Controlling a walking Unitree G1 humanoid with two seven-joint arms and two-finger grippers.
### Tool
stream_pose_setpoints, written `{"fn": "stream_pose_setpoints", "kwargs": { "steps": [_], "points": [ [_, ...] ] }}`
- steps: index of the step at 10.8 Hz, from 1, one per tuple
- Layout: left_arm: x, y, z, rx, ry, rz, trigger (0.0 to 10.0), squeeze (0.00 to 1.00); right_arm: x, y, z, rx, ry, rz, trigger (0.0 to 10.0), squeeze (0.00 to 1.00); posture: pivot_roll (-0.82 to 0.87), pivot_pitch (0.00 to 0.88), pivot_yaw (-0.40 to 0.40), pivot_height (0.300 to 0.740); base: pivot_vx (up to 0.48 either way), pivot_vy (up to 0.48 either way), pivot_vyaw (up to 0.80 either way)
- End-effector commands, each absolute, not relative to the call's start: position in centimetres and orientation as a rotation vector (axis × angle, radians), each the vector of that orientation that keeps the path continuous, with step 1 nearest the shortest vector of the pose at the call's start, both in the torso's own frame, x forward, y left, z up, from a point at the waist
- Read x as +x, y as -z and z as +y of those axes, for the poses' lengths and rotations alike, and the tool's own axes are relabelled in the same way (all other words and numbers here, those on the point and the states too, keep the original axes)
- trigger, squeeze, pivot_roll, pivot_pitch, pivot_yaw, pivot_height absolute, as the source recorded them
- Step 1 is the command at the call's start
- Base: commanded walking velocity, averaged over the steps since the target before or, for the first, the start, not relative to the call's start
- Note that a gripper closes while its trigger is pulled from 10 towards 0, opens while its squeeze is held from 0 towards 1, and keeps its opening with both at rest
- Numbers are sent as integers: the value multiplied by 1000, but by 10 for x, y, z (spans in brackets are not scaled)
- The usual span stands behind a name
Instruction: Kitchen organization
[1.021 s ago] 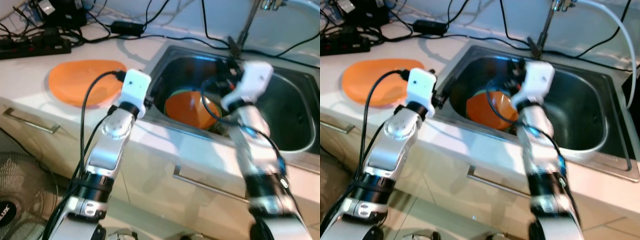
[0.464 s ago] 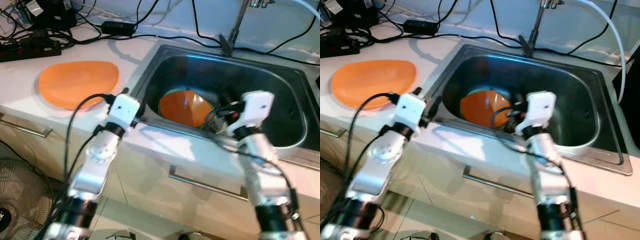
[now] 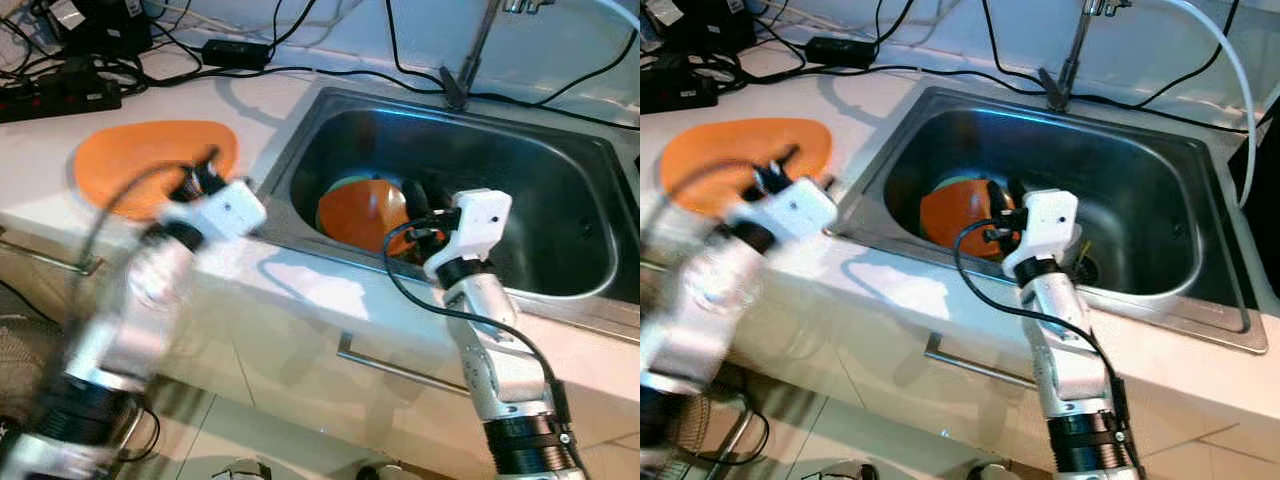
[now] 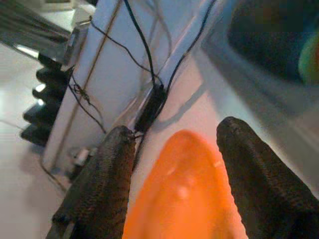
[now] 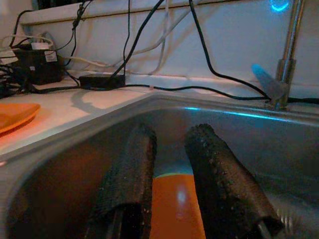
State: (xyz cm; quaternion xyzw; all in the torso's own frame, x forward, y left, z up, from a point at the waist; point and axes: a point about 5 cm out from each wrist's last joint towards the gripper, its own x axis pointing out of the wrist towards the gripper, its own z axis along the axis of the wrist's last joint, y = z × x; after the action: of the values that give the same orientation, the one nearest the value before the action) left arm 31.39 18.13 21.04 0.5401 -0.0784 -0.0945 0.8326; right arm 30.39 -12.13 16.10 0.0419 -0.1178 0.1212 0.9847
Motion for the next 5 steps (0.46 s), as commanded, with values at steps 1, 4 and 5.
{"fn": "stream_pose_setpoints", "kwargs": {
  "steps": [1,4,5],
  "points": [
    [312,-208,185,1236,249,-67,10000,0,304,-163,-120,87,-246,-235,10000,0,66,83,-22,740,0,0,0],
    [308,-194,192,1272,286,83,10000,0,307,-163,-119,85,-252,-226,10000,0,69,69,-20,740,0,0,0],
    [307,-191,192,1267,297,114,10000,1000,308,-165,-119,85,-252,-229,10000,0,70,65,-20,740,0,0,0]
  ]
}}
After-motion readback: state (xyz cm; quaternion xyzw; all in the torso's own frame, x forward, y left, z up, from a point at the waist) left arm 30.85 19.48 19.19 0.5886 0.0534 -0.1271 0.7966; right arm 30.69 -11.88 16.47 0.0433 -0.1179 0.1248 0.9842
